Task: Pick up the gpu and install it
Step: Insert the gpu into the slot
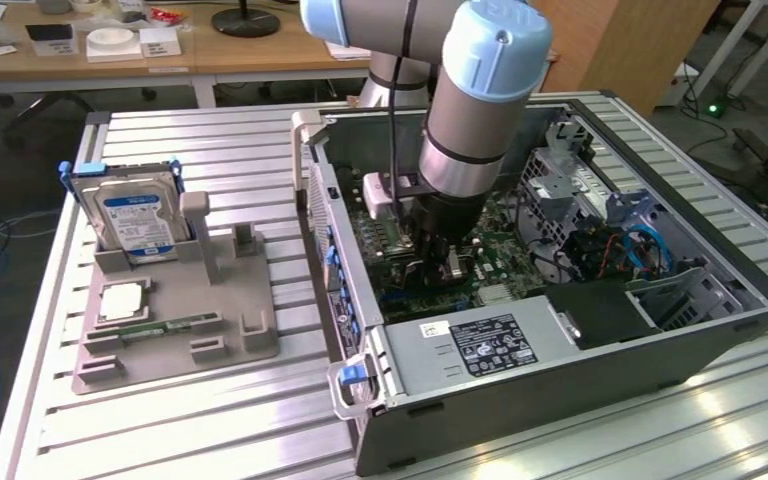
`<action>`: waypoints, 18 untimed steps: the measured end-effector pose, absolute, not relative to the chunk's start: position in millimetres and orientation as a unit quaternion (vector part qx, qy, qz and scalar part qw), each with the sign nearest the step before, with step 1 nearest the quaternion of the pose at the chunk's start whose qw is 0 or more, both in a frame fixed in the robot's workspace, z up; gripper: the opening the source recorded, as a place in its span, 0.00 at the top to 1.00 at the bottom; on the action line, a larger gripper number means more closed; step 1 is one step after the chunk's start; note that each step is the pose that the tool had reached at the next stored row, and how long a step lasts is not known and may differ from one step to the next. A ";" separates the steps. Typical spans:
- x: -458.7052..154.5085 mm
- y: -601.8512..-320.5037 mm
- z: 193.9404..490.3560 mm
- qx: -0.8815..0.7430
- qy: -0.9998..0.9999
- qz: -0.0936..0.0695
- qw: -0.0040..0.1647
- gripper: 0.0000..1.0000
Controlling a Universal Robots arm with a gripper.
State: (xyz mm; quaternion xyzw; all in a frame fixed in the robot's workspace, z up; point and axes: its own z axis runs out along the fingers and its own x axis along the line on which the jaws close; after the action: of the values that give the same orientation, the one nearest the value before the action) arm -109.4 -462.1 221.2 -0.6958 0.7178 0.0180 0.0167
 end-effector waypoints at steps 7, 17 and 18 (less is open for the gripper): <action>-109.4 -462.5 234.3 -0.696 0.717 0.015 0.019 0.65; -109.4 -462.0 266.4 -0.696 0.717 0.010 0.024 0.65; -109.4 -462.0 268.9 -0.696 0.717 0.009 0.024 0.65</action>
State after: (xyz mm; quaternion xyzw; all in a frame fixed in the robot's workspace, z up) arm -109.4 -462.0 268.9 -0.6962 0.7173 0.0092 0.0244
